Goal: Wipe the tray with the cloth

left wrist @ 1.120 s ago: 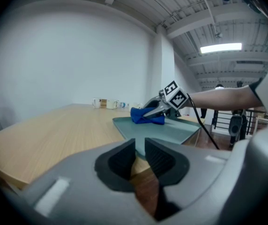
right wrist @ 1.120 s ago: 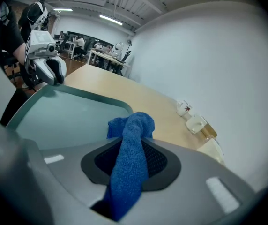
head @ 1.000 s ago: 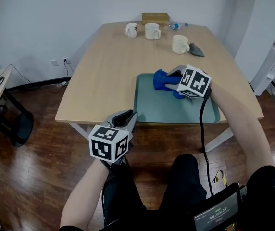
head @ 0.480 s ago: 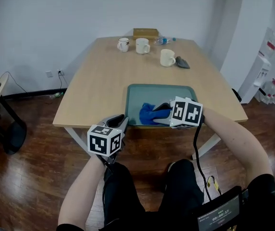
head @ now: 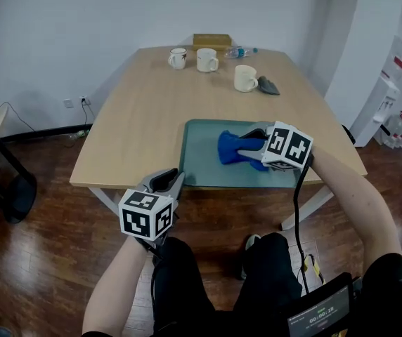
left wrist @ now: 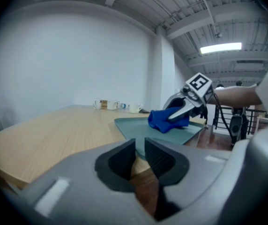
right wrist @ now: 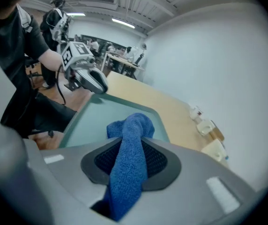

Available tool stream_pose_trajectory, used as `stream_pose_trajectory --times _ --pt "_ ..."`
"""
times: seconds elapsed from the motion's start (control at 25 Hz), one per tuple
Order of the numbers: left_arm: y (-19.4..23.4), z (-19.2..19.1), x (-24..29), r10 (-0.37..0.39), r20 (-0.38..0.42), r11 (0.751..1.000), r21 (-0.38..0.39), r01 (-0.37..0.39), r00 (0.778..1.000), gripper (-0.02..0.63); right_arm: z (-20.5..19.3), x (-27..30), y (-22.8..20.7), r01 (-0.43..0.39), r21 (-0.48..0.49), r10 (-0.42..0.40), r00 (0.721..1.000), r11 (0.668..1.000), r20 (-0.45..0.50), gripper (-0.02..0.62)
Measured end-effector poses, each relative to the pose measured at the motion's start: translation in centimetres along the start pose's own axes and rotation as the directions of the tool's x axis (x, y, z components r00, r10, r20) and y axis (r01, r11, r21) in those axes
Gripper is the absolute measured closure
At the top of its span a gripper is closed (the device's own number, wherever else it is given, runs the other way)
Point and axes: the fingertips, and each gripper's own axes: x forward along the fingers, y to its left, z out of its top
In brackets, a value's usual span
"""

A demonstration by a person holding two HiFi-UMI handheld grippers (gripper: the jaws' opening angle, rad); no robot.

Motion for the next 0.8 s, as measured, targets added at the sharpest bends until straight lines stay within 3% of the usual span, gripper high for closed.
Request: stream_pose_trajectory --times 0.12,0.24,0.4,0.52,0.68,0.8 --pt "0.0 0.1 0.0 -0.003 0.006 1.000 0.000 0.003 1.000 0.541 -4.2 -0.1 -5.2 0.116 0.044 -0.111 0.987 0.992 -0.114 0.490" --pt "0.1 0.0 -0.2 -0.015 -0.025 1.000 0.015 0.016 1.000 0.541 -6.8 0.3 -8.6 0.198 0.088 -0.182 0.969 0.976 -0.165 0.490" --pt "-1.2 2.9 -1.1 -0.033 -0.026 0.989 0.145 0.037 0.999 0.541 -7.4 1.2 -10.1 0.216 0.093 -0.201 0.968 0.972 -0.149 0.491" --pt "-4.3 5.0 -0.2 -0.111 -0.060 0.968 0.220 0.122 0.992 0.539 -7.4 1.7 -10.5 0.230 0.079 -0.216 0.965 0.970 -0.149 0.491" --pt "-6.4 4.2 3.0 -0.172 -0.240 0.934 0.270 0.236 0.955 0.518 -6.5 1.4 -9.5 0.218 0.060 -0.207 0.967 0.974 -0.151 0.491" --pt "-7.4 3.2 4.9 -0.217 -0.375 0.910 0.257 0.326 0.901 0.518 -5.6 0.5 -6.4 0.149 0.044 -0.142 0.981 0.988 -0.135 0.489"
